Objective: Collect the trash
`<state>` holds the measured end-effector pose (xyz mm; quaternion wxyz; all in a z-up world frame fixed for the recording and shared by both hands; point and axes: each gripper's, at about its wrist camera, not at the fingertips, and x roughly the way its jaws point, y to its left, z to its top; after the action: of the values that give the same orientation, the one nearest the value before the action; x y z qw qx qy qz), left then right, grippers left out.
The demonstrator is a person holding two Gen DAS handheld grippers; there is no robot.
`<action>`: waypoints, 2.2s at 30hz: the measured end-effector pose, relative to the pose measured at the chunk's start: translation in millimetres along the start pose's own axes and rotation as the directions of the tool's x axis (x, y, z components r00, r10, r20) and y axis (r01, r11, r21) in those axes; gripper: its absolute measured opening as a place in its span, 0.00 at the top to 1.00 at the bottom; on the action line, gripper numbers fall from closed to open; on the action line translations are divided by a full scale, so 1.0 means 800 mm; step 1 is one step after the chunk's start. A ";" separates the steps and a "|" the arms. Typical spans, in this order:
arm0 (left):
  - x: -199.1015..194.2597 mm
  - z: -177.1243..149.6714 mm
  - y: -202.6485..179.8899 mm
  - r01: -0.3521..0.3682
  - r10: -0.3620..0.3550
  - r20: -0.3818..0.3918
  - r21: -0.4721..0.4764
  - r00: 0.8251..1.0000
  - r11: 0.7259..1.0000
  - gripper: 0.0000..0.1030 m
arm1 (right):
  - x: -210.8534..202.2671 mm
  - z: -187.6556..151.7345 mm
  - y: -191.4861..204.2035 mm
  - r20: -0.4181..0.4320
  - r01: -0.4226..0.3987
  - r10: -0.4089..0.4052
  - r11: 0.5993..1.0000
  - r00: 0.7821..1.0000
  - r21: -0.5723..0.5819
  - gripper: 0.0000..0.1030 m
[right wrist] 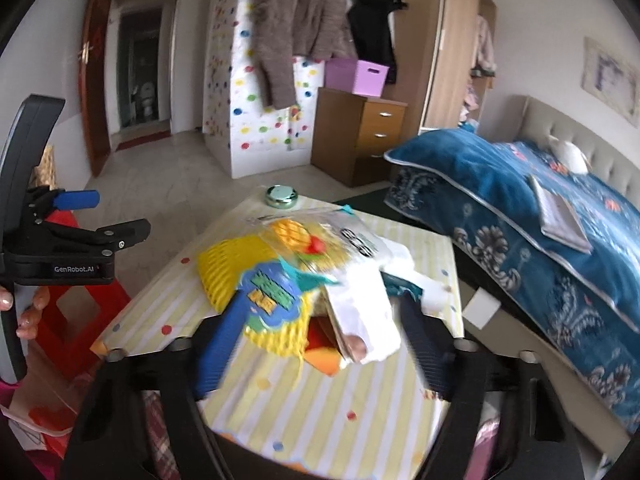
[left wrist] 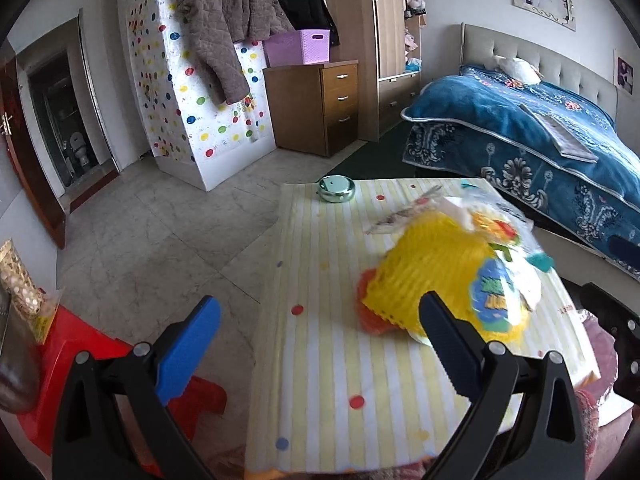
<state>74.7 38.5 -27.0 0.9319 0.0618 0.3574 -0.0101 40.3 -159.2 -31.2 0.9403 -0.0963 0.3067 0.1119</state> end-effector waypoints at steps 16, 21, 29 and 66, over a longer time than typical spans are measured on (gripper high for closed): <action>0.045 0.010 0.011 0.095 -0.096 -0.013 -0.042 0.995 0.995 0.06 | 0.090 0.022 0.020 -0.097 0.058 -0.067 0.994 0.993 -0.093 0.64; 0.038 0.005 0.000 0.114 -0.114 -0.011 -0.040 0.993 0.993 0.06 | 0.071 0.017 -0.003 -0.068 0.060 -0.060 0.998 0.996 -0.012 0.90; 0.024 0.000 -0.020 0.120 -0.121 -0.007 -0.010 0.993 0.993 0.07 | 0.005 0.005 -0.055 0.029 0.086 -0.091 0.987 0.995 0.139 0.99; 0.155 0.079 -0.093 0.259 -0.259 -0.009 0.099 0.966 0.961 0.96 | 0.079 -0.009 -0.131 -0.010 0.054 -0.053 0.961 0.999 0.271 0.99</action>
<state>204.8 -40.0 -71.2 0.9190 0.0610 0.3595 -0.1497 114.2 -252.1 -62.9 0.9469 0.0252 0.3177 0.0434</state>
